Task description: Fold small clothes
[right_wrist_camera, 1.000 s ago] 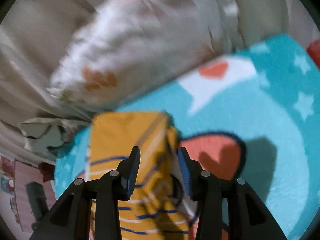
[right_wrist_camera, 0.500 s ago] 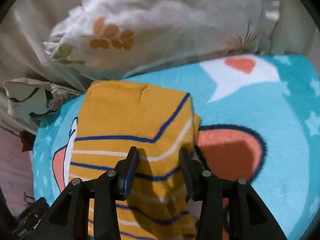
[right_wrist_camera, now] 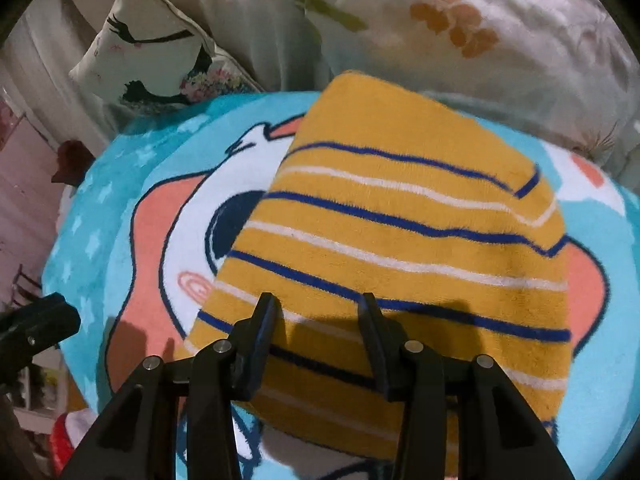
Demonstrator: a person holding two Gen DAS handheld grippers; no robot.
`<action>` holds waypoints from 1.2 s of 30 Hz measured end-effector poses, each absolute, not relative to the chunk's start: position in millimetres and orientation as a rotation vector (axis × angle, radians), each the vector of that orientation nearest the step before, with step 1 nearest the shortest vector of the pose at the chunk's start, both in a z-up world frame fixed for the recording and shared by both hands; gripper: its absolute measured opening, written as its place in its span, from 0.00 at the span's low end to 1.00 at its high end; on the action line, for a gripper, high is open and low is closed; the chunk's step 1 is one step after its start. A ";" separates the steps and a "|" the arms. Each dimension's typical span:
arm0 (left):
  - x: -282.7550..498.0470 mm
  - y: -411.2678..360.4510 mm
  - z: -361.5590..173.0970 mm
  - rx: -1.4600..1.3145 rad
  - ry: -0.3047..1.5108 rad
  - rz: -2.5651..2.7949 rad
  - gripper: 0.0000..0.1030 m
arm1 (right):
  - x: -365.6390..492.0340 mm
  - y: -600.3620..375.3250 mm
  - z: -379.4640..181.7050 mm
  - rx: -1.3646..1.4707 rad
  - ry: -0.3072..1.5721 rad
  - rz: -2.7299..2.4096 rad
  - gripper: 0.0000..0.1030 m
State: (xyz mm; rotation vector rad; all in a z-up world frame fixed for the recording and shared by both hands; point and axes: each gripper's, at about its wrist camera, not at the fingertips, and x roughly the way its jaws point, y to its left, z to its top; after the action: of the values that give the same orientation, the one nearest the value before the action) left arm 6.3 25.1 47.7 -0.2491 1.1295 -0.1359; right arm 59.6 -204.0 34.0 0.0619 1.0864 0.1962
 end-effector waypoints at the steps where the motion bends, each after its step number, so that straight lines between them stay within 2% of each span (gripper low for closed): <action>1: 7.5 27.7 47.8 -0.251 1.127 -0.147 0.65 | 57.3 -205.6 41.6 0.079 1.084 0.189 0.45; 6: 13.9 42.8 47.9 -0.258 1.115 -0.184 0.66 | 44.5 -216.9 62.6 0.126 1.006 0.092 0.47; 10: 18.9 56.3 48.4 -0.258 1.109 -0.212 0.66 | 42.7 -238.9 32.4 0.232 1.115 -0.013 0.48; 19: 24.8 73.4 47.4 -0.159 1.077 -0.250 0.70 | -9.5 -252.8 54.9 0.296 1.097 -0.195 0.48; 25: 21.7 65.7 29.4 -0.060 1.101 -0.311 0.70 | -47.4 -237.3 54.1 0.311 1.113 -0.300 0.51; 36: 3.4 47.7 7.8 0.002 1.183 -0.405 0.70 | -63.3 -203.7 49.0 0.245 1.147 -0.336 0.56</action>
State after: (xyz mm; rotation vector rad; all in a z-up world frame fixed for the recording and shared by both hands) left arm 3.4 47.7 7.8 0.0017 1.1831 -0.4050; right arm -63.3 -203.7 49.0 0.2452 1.1473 -0.3365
